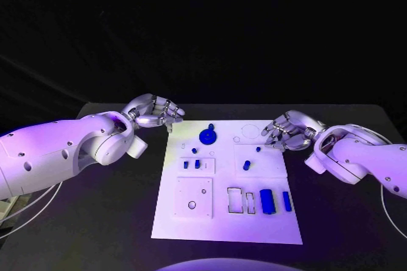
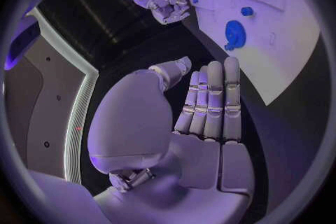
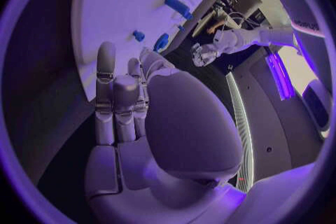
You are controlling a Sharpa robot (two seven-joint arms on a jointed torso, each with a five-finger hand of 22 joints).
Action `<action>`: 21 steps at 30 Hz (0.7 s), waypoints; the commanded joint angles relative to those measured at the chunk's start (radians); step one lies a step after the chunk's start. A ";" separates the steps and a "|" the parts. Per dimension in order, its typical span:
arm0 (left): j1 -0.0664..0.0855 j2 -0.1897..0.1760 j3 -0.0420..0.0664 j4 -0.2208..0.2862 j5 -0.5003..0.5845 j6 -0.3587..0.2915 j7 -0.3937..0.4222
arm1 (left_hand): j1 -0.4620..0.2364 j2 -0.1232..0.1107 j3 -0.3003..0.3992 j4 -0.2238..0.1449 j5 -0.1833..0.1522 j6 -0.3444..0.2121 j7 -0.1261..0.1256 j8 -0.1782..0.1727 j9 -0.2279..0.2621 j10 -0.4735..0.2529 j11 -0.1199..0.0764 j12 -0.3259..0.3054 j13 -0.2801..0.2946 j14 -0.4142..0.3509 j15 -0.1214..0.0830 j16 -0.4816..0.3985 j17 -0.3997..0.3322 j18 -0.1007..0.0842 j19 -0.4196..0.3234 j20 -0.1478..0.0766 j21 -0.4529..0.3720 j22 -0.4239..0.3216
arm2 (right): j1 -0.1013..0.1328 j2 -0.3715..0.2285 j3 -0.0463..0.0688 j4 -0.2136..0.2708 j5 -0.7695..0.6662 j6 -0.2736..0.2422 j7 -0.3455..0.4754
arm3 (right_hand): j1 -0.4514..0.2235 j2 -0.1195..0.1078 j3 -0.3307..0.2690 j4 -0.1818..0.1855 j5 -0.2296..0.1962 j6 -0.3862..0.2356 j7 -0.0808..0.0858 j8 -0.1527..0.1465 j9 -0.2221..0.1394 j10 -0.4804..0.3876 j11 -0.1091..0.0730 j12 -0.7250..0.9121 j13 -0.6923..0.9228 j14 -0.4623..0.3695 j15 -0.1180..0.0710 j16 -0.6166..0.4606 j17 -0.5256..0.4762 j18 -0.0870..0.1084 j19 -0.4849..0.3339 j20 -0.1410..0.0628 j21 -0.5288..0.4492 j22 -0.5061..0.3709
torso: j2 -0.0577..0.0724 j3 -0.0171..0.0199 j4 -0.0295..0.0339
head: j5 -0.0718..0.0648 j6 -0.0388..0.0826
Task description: Assemble the parts on the task board
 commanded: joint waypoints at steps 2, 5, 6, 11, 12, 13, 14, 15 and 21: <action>0.000 -0.002 0.000 0.007 0.230 0.016 0.125 | -0.002 0.014 -0.021 0.003 0.002 0.024 -0.001 0.002 0.007 0.040 0.002 -0.085 -0.001 0.006 0.003 -0.052 -0.019 0.014 0.009 0.002 -0.047 -0.035 | -0.003 0.010 0.000 0.021 -0.311 0.027 -0.107 | -0.022 -0.023 0.030 0.003 -0.006 0.003 0.004 0.001 0.007 -0.028 0.008 -0.014 0.002 0.059 0.010 0.150 0.135 -0.012 0.019 0.004 0.112 0.111 | 0.001 0.0001 -0.0004 | -0.006 0.004; 0.000 0.000 0.000 0.010 0.259 0.026 0.146 | 0.011 0.025 -0.028 -0.004 0.001 0.036 -0.002 0.001 0.009 0.066 -0.001 -0.113 0.001 0.020 -0.001 -0.060 -0.020 0.014 0.025 -0.003 -0.055 -0.044 | -0.006 0.016 -0.001 0.033 -0.374 0.025 -0.135 | -0.038 -0.032 0.050 0.004 -0.006 0.003 0.006 0.003 0.012 -0.036 0.011 -0.014 0.005 0.059 0.012 0.212 0.189 -0.026 0.044 0.008 0.223 0.225 | 0.002 -0.0009 0.0004 | -0.007 0.005; 0.000 0.000 0.000 0.011 0.264 0.029 0.149 | 0.012 0.025 -0.028 -0.004 0.001 0.036 -0.002 0.001 0.009 0.067 -0.002 -0.114 0.001 0.021 -0.001 -0.060 -0.020 0.014 0.026 -0.003 -0.055 -0.044 | -0.007 0.018 -0.001 0.036 -0.389 0.024 -0.142 | -0.042 -0.035 0.056 0.003 -0.007 0.003 0.007 0.004 0.014 -0.040 0.012 -0.015 0.006 0.060 0.014 0.230 0.206 -0.028 0.046 0.009 0.246 0.250 | 0.002 -0.0011 0.0008 | -0.007 0.005; 0.000 0.001 0.000 0.016 0.278 0.039 0.159 | 0.015 0.028 -0.031 -0.007 0.001 0.039 -0.001 -0.001 0.009 0.075 -0.002 -0.124 0.001 0.026 -0.002 -0.063 -0.020 0.014 0.032 -0.004 -0.056 -0.046 | -0.010 0.028 -0.001 0.045 -0.442 0.014 -0.168 | -0.051 -0.040 0.068 0.003 -0.007 0.000 0.008 0.004 0.017 -0.048 0.015 -0.016 0.006 0.061 0.016 0.264 0.238 -0.034 0.051 0.012 0.293 0.299 | 0.002 -0.0019 0.0030 | -0.010 0.002; 0.000 0.001 0.000 0.017 0.280 0.040 0.160 | 0.015 0.028 -0.033 -0.008 0.001 0.040 0.000 -0.002 0.009 0.076 -0.001 -0.128 0.001 0.027 -0.002 -0.064 -0.019 0.014 0.033 -0.005 -0.057 -0.047 | -0.011 0.030 -0.001 0.047 -0.450 0.013 -0.173 | -0.052 -0.040 0.069 0.003 -0.007 0.000 0.009 0.004 0.017 -0.049 0.015 -0.016 0.006 0.061 0.017 0.267 0.240 -0.034 0.052 0.012 0.297 0.304 | 0.002 -0.0019 0.0031 | -0.011 0.002; 0.000 0.001 0.000 0.018 0.282 0.041 0.161 | 0.015 0.028 -0.033 -0.008 0.001 0.040 0.000 -0.002 0.009 0.076 -0.001 -0.128 0.001 0.027 -0.002 -0.064 -0.019 0.014 0.033 -0.005 -0.057 -0.047 | -0.012 0.032 -0.001 0.049 -0.456 0.012 -0.176 | -0.054 -0.041 0.070 0.003 -0.007 -0.001 0.009 0.004 0.018 -0.051 0.015 -0.017 0.005 0.061 0.017 0.271 0.243 -0.034 0.051 0.013 0.301 0.307 | 0.002 -0.0021 0.0032 | -0.011 0.001; 0.000 0.001 0.000 0.018 0.283 0.042 0.161 | 0.015 0.029 -0.034 -0.008 0.001 0.040 0.000 -0.003 0.009 0.077 -0.001 -0.131 0.001 0.029 -0.002 -0.064 -0.019 0.014 0.034 -0.005 -0.057 -0.047 | -0.012 0.035 -0.001 0.051 -0.462 0.011 -0.179 | -0.055 -0.041 0.072 0.003 -0.007 -0.001 0.009 0.004 0.018 -0.051 0.015 -0.016 0.006 0.062 0.017 0.275 0.248 -0.035 0.052 0.013 0.307 0.314 | 0.002 -0.0021 0.0030 | -0.012 0.000; 0.000 0.001 0.000 0.018 0.284 0.042 0.161 | 0.015 0.029 -0.034 -0.008 0.001 0.040 0.000 -0.003 0.009 0.077 -0.001 -0.131 0.001 0.029 -0.002 -0.064 -0.019 0.014 0.034 -0.005 -0.057 -0.047 | -0.013 0.037 -0.001 0.054 -0.469 0.011 -0.182 | -0.056 -0.040 0.073 0.003 -0.007 0.000 0.009 0.004 0.019 -0.050 0.015 -0.015 0.006 0.062 0.017 0.279 0.251 -0.035 0.053 0.014 0.311 0.318 | 0.002 -0.0023 0.0033 | -0.013 -0.001; 0.000 0.000 0.000 0.017 0.286 0.046 0.157 | 0.016 0.028 -0.037 -0.009 0.001 0.040 0.001 -0.005 0.008 0.078 0.000 -0.138 0.001 0.032 -0.002 -0.065 -0.019 0.014 0.038 -0.005 -0.058 -0.048 | -0.017 0.042 -0.001 0.070 -0.489 0.027 -0.192 | -0.052 -0.039 0.088 -0.002 -0.006 0.006 0.005 0.009 0.023 -0.044 0.012 -0.011 0.008 0.064 0.016 0.300 0.271 -0.038 0.055 0.014 0.340 0.349 | 0.002 -0.0025 0.0027 | -0.016 -0.006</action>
